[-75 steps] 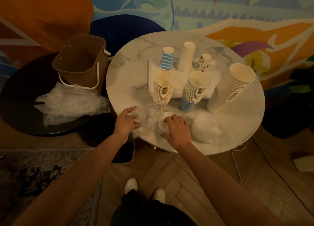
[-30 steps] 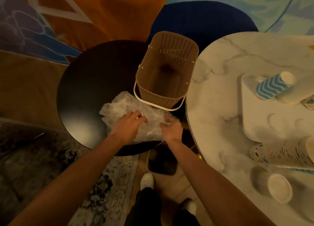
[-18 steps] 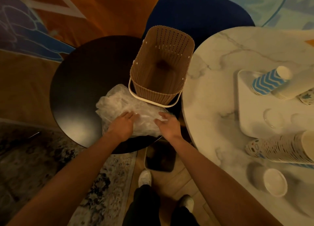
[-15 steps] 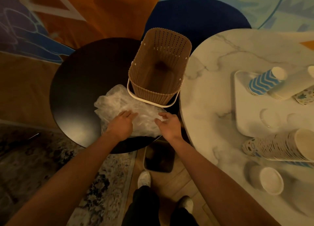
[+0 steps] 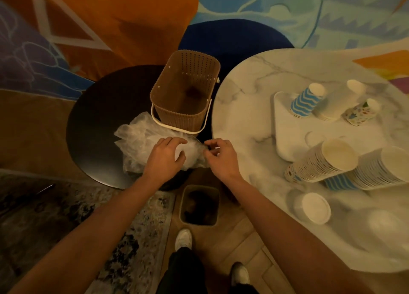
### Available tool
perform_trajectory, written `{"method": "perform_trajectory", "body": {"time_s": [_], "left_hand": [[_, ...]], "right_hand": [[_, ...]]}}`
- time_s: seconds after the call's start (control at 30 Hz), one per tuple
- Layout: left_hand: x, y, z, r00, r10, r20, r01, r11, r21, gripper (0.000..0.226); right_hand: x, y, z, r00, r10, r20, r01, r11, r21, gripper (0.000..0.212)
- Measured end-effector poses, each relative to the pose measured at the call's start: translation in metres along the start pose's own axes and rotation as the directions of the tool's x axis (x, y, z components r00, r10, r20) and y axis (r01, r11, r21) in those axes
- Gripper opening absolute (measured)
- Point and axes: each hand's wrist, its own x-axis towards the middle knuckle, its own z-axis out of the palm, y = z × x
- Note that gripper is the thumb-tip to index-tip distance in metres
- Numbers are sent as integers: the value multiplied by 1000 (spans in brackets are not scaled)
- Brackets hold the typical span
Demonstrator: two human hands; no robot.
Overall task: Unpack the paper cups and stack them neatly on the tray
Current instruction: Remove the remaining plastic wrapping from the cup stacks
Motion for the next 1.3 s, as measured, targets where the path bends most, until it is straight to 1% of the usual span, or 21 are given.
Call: {"method": "perform_trajectory", "body": {"time_s": [0.1,0.17,0.27,0.4,0.5,0.63,0.77,0.83,0.87,0.93,0.97,1.0,1.07,1.13,1.17,1.2,1.23,1.3], "left_hand": [[-18,44,9,998,46,-45,-47,999,-17,29],[-34,77,19,996,48,-70,-51,998,-41,29],[-61,131,44,995,-14,-101,3,993,-115,27],[-90,202,86,996,-59,-71,46,984,-171,27],[-98,248,111,997,-72,-30,63,968,-243,29],[-94,299,137,995,-83,63,100,935,-340,31],[-81,340,157,965,-132,224,221,871,-438,32],[-74,353,168,932,-158,325,301,837,-456,40],[-71,359,174,913,-165,372,331,833,-443,45],[-67,365,184,870,-174,461,381,831,-406,55],[-66,367,188,844,-186,504,416,819,-394,57],[-65,369,192,811,-205,547,461,800,-384,59],[-65,370,199,752,-246,612,546,753,-368,62],[-66,371,201,700,-262,664,623,678,-389,62],[-66,371,203,671,-259,695,672,609,-422,60],[-67,372,203,647,-245,722,711,535,-456,56],[-68,373,204,634,-231,738,734,482,-479,52],[-70,374,203,626,-229,745,752,429,-500,49]], "right_hand": [[-20,7,-33,997,-70,-43,71,997,9,19],[-39,16,-59,992,-109,-56,111,993,41,16],[-72,35,-105,986,-159,-44,162,985,66,13],[-111,67,-170,971,-237,-36,238,970,50,10],[-127,92,-213,970,-240,-42,241,970,18,10],[-131,117,-262,968,-197,-155,201,980,10,12],[-127,144,-301,954,-153,-258,120,983,-139,17],[-125,157,-316,947,-85,-311,24,981,-194,23],[-125,162,-322,948,-31,-316,-40,975,-218,27],[-123,173,-330,956,117,-269,-188,948,-257,45],[-122,178,-332,952,203,-229,-259,933,-248,55],[-121,183,-334,937,293,-189,-329,923,-198,63],[-120,191,-334,874,479,-82,-480,877,4,74],[-121,195,-332,796,603,45,-599,777,193,82],[-123,197,-332,773,628,89,-629,740,236,83],[-123,200,-332,767,632,110,-635,727,262,80],[-123,201,-333,771,625,121,-630,721,287,74],[-124,204,-334,765,624,162,-635,687,353,62]]}}
